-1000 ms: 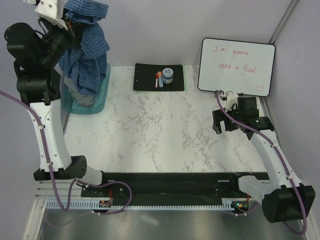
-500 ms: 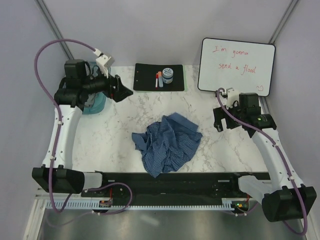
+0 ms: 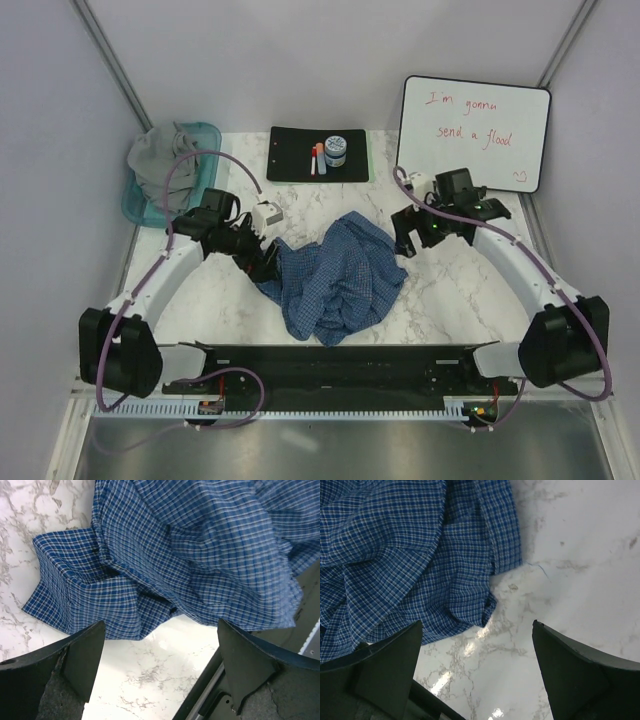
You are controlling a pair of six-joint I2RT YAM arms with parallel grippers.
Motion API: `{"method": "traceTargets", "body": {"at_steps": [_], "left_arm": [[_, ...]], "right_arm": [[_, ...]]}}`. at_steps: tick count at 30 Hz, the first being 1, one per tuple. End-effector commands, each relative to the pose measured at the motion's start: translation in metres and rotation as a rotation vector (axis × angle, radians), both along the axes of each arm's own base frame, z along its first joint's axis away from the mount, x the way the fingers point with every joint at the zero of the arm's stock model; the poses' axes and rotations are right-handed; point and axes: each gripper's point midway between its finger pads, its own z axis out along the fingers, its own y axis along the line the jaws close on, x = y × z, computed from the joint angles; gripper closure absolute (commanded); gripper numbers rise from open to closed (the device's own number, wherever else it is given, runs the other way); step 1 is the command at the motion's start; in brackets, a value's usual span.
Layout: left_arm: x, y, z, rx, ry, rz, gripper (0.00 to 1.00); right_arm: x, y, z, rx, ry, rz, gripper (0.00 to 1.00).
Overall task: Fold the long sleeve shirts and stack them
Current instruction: Move the shirt to the center of the board, then flatten the shirt out
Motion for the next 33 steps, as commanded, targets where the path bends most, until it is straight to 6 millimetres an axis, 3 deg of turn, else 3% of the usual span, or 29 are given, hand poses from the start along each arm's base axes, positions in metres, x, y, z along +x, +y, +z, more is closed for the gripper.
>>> {"method": "traceTargets", "body": {"at_steps": [1,3,4,6,7,8,9,10,11,13,14,15,18,20,23,24,25,26,27,28,29,31,33], "left_arm": [[0.015,-0.004,-0.030,0.073,-0.004,-0.019,0.00],[0.018,-0.005,-0.042,0.103,-0.013,-0.013,0.00],[0.016,0.000,-0.057,0.166,0.005,0.001,0.00],[0.021,0.010,-0.071,0.233,-0.001,0.032,0.01],[0.023,0.014,-0.077,0.258,0.002,0.044,0.06],[0.025,0.018,-0.082,0.282,0.002,0.059,0.14],[0.034,0.025,-0.083,0.316,-0.026,0.087,0.36],[0.039,0.030,-0.084,0.337,-0.042,0.101,0.45],[0.043,0.034,-0.087,0.357,-0.043,0.119,0.65],[0.061,0.052,-0.086,0.396,-0.055,0.186,0.79],[0.066,0.059,-0.092,0.411,-0.029,0.208,0.92],[0.079,0.076,-0.089,0.423,-0.025,0.280,0.98],[0.096,0.111,-0.091,0.413,0.023,0.408,0.98],[0.098,0.123,-0.091,0.397,0.052,0.448,0.98],[0.093,0.135,-0.089,0.374,0.086,0.477,0.98],[0.089,0.130,-0.087,0.331,0.103,0.463,0.96],[0.087,0.127,-0.083,0.313,0.105,0.451,0.90],[0.080,0.122,-0.082,0.292,0.129,0.435,0.66],[0.080,0.122,-0.080,0.290,0.130,0.439,0.51],[0.079,0.122,-0.076,0.292,0.124,0.442,0.42],[0.080,0.123,-0.072,0.286,0.113,0.449,0.27],[0.080,0.122,-0.061,0.249,0.094,0.448,0.21],[0.077,0.118,-0.044,0.210,0.066,0.429,0.15]], "right_arm": [[0.034,0.039,0.001,0.010,-0.054,0.062,0.02],[0.049,0.044,-0.005,0.009,-0.060,0.056,0.02],[0.057,0.044,-0.019,-0.012,-0.036,0.046,0.04],[0.075,0.047,-0.023,-0.019,-0.053,0.034,0.05],[0.080,0.048,-0.036,-0.031,-0.025,0.033,0.05],[0.090,0.051,-0.034,-0.026,-0.038,0.031,0.06],[0.094,0.052,-0.039,-0.029,-0.032,0.027,0.07],[0.098,0.053,-0.052,-0.040,-0.007,0.027,0.08],[0.105,0.053,-0.055,-0.048,-0.017,0.018,0.08],[0.111,0.053,-0.071,-0.063,0.008,0.007,0.09],[0.113,0.054,-0.076,-0.069,0.015,0.002,0.09],[0.115,0.054,-0.080,-0.069,0.024,0.000,0.11],[0.114,0.059,-0.092,-0.049,0.062,0.007,0.13],[0.113,0.061,-0.095,-0.041,0.070,0.017,0.14],[0.108,0.063,-0.101,-0.035,0.097,0.031,0.40],[0.103,0.068,-0.097,-0.007,0.105,0.051,0.50],[0.097,0.071,-0.093,0.016,0.118,0.071,0.53],[0.088,0.073,-0.094,0.036,0.138,0.090,0.54],[0.080,0.081,-0.081,0.093,0.134,0.124,0.53],[0.071,0.083,-0.080,0.115,0.152,0.136,0.50],[0.065,0.086,-0.075,0.139,0.159,0.154,0.44],[0.053,0.095,-0.057,0.211,0.162,0.208,0.38],[0.053,0.098,-0.044,0.245,0.144,0.216,0.34]]}}
